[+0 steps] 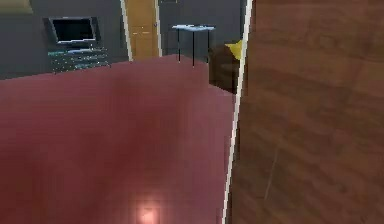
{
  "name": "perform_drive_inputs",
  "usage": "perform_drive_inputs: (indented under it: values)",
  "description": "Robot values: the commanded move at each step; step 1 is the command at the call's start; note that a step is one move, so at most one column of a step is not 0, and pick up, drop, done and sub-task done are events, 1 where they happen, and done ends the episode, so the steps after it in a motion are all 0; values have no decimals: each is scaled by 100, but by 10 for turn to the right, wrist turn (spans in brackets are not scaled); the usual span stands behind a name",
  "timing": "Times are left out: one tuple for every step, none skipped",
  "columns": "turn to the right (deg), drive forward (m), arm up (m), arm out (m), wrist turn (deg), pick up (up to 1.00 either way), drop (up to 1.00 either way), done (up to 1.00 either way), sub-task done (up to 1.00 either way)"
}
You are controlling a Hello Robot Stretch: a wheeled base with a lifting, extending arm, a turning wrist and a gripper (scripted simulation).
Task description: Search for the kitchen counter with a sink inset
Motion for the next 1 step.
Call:
perform_drive_inputs:
  values:
    - [-270,0,0,0,0,0,0,0,0]
